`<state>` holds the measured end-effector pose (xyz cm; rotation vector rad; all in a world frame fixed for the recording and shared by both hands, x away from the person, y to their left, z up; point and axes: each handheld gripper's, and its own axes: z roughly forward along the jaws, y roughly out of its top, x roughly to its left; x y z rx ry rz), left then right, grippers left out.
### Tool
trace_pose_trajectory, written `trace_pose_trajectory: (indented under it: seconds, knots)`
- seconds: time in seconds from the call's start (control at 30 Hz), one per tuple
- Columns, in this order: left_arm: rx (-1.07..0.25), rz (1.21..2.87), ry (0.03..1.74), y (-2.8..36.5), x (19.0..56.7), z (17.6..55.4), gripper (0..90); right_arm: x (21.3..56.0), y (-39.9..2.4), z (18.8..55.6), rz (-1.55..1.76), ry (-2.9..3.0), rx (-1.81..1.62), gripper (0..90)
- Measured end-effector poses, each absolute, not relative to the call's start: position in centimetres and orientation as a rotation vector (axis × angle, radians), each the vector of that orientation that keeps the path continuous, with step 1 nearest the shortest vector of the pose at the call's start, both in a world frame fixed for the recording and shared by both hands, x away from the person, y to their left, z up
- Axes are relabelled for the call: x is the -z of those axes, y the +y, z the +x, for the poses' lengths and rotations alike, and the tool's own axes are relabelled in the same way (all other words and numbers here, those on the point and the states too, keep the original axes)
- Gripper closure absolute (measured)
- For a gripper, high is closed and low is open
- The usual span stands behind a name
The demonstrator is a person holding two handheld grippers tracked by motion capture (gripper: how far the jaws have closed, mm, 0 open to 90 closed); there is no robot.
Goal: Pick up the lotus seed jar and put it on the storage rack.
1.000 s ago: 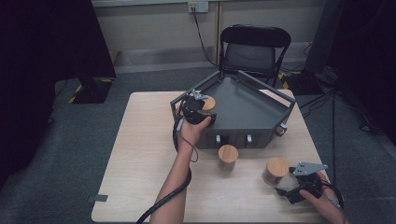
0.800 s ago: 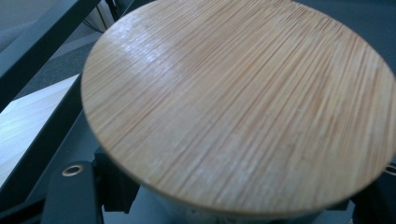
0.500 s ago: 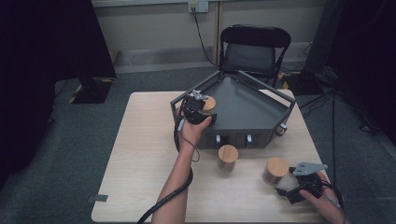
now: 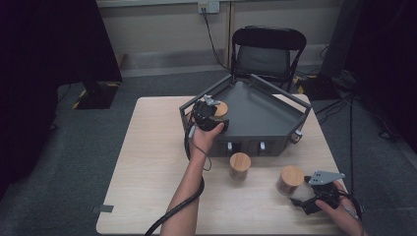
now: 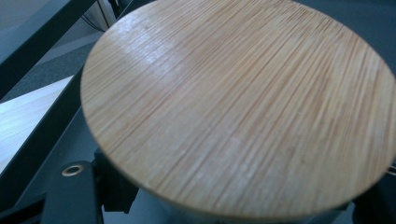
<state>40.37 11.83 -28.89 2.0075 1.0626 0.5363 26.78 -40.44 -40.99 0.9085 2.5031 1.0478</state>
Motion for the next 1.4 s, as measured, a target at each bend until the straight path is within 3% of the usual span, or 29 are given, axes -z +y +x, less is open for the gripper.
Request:
trace_pose_trajectory:
  seconds: [1.4]
  knots:
    - [-0.551,1.99,1.067,11.37,29.32,40.45,25.7,40.99,-40.45,26.79,0.908,2.503,-1.048,0.0]
